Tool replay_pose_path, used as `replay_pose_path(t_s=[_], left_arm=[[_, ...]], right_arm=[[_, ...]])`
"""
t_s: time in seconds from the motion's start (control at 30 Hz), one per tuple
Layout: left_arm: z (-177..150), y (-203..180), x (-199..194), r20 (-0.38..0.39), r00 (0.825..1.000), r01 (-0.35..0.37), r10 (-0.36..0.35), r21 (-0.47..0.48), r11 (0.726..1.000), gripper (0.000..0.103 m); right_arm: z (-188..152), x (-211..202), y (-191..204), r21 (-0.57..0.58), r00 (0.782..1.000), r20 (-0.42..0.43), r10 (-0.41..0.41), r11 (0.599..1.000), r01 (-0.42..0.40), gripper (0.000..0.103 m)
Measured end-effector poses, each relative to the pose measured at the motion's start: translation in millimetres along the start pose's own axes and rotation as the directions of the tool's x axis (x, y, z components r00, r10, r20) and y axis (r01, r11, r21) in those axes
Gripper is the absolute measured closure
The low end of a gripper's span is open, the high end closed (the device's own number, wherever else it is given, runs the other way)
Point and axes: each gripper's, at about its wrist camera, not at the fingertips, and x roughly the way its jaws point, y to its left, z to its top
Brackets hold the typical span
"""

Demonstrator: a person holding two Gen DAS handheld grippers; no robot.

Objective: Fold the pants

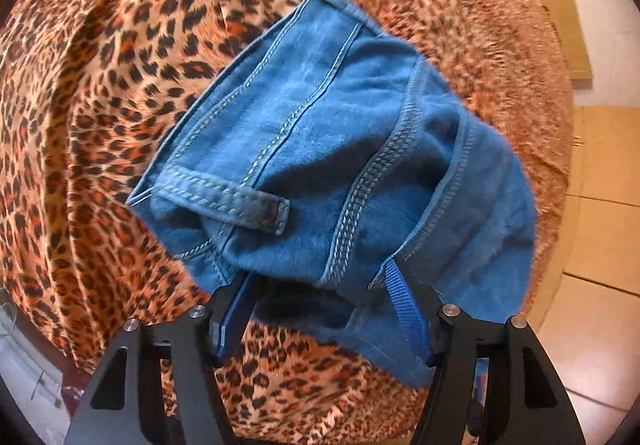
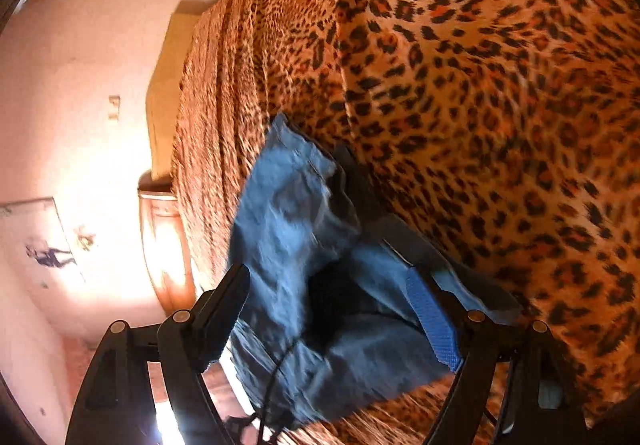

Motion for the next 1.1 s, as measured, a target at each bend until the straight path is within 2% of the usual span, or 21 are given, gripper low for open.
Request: replay_pose_path(t_s=[0.1, 0.13, 0.17, 0.2, 0.23, 0.27, 0.3, 0.37, 0.47, 0.57, 0.63, 0.7, 0.77, 0.8, 0.83, 0.87, 0.9, 0.93, 1.0, 1.03, 1.1], left_arm=[[8, -7, 7, 0.019, 0.999, -0.039, 0.039, -0.001, 0.999, 0.044], [10, -9, 6, 0.028, 0.998, -0.055, 0.055, -0.002, 0.999, 0.047], [12, -12, 3, 0.037, 0.997, -0.061, 0.06, 0.0, 0.998, 0.059], [15, -15, 0, 0.045, 0.996, -0.078, 0.078, 0.005, 0.997, 0.07], [18, -19, 0, 0.048, 0.995, -0.087, 0.087, 0.007, 0.996, 0.075], [22, -21, -3, 0.053, 0.994, -0.091, 0.091, 0.009, 0.996, 0.088], [24, -24, -10, 0.055, 0.996, -0.069, 0.068, 0.015, 0.997, 0.098], [26, -38, -31, 0.091, 0.995, -0.036, 0.032, 0.042, 0.998, 0.098], [23, -56, -68, 0.18, 0.984, -0.02, -0.005, 0.133, 0.991, 0.098], [12, -49, -88, 0.188, 0.982, -0.005, -0.026, 0.163, 0.987, 0.098], [4, -23, -87, 0.167, 0.986, -0.024, -0.003, 0.157, 0.987, 0.097], [-2, 8, -57, 0.098, 0.993, -0.077, 0.065, 0.122, 0.99, 0.095], [-4, 30, -24, -0.001, 0.994, -0.107, 0.108, 0.085, 0.991, 0.094], [-5, 37, -15, -0.028, 0.994, -0.102, 0.104, 0.071, 0.992, 0.094], [-7, 40, -18, -0.02, 0.996, -0.082, 0.083, 0.068, 0.994, 0.093], [-8, 39, -24, -0.015, 0.997, -0.075, 0.076, 0.08, 0.994, 0.092], [-10, 36, -31, -0.01, 0.998, -0.068, 0.069, 0.107, 0.992, 0.087], [-12, 33, -41, -0.005, 0.998, -0.068, 0.07, 0.154, 0.986, 0.085], [-19, 34, -54, -0.002, 0.997, -0.07, 0.072, 0.198, 0.978, 0.069], [-27, 36, -62, 0.002, 0.997, -0.076, 0.078, 0.211, 0.975, 0.068], [-39, 37, -72, -0.012, 0.999, -0.041, 0.045, 0.228, 0.973, 0.067]], right_arm=[[10, 19, -1, 0.046, 1.0, -0.001, 0.022, 0.999, -0.022, 0.021], [12, 23, 3, 0.029, 0.999, 0.001, 0.038, 0.999, -0.038, 0.031], [15, 25, 9, -0.002, 1.0, 0.004, 0.013, 1.0, -0.013, 0.053], [17, 29, 13, -0.021, 1.0, 0.0, -0.007, 1.0, 0.007, 0.067], [19, 32, 17, -0.03, 1.0, -0.005, -0.018, 0.999, 0.017, 0.093], [22, 30, 25, -0.039, 1.0, -0.003, -0.003, 0.999, 0.003, 0.098], [25, 25, 33, -0.052, 1.0, 0.008, 0.017, 0.999, -0.016, 0.098], [27, 4, 64, -0.129, 0.995, 0.031, 0.092, 0.988, -0.087, 0.099], [16, -28, 100, -0.247, 0.987, 0.029, 0.156, 0.958, -0.144, 0.099], [-11, -50, 91, -0.271, 0.986, 0.013, 0.164, 0.95, -0.155, 0.097], [-28, -48, 60, -0.244, 0.994, -0.001, 0.107, 0.964, -0.104, 0.094], [-36, -29, 10, -0.197, 0.998, -0.015, -0.058, 0.979, 0.054, 0.094], [-38, -7, -35, -0.125, 0.972, -0.086, -0.219, 0.97, 0.207, 0.092], [-40, -6, -52, -0.069, 0.964, -0.119, -0.236, 0.971, 0.229, 0.093], [-42, -13, -59, -0.024, 0.973, -0.121, -0.195, 0.981, 0.194, 0.091], [-42, -23, -59, -0.014, 0.976, -0.112, -0.188, 0.982, 0.188, 0.076], [-39, -36, -52, -0.051, 0.972, -0.096, -0.213, 0.977, 0.209, 0.067], [-35, -45, -45, -0.094, 0.97, -0.069, -0.234, 0.969, 0.227, 0.052], [-21, -70, -21, -0.188, 0.963, 0.025, -0.267, 0.945, 0.267, 0.048], [-12, -79, -10, -0.219, 0.966, 0.063, -0.252, 0.94, 0.26, 0.048], [7, -79, 7, -0.257, 0.971, 0.09, -0.223, 0.936, 0.239, 0.048]])
